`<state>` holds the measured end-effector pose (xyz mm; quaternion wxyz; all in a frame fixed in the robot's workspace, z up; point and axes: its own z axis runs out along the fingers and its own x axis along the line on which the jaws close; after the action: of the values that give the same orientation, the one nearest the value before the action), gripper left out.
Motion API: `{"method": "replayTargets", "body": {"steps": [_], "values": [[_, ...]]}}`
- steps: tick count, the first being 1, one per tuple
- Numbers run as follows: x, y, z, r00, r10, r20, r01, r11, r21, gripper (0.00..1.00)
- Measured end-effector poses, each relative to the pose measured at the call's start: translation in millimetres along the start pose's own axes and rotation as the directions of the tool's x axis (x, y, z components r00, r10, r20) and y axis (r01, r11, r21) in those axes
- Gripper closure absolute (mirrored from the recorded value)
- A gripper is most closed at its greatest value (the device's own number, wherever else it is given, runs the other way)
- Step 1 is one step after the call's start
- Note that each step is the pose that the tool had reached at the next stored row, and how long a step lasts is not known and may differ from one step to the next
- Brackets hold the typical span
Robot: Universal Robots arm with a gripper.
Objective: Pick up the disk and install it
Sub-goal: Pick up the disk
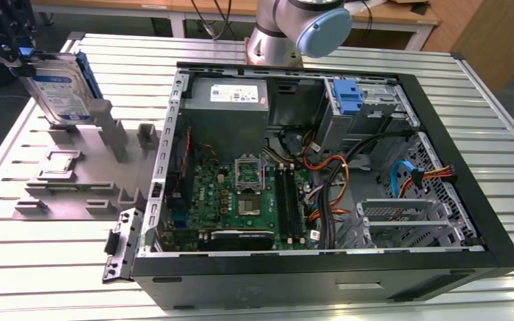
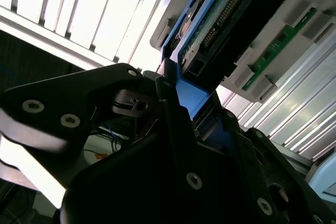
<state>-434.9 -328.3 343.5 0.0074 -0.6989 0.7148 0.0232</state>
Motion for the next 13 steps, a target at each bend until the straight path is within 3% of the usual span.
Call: {"method": "replayTargets", "body": {"steps": [13], "values": [[-0.4, 0.2, -9.2, 1.0000, 0.000, -0.0001, 0.000, 1.0000, -0.0001, 0.64]]}}
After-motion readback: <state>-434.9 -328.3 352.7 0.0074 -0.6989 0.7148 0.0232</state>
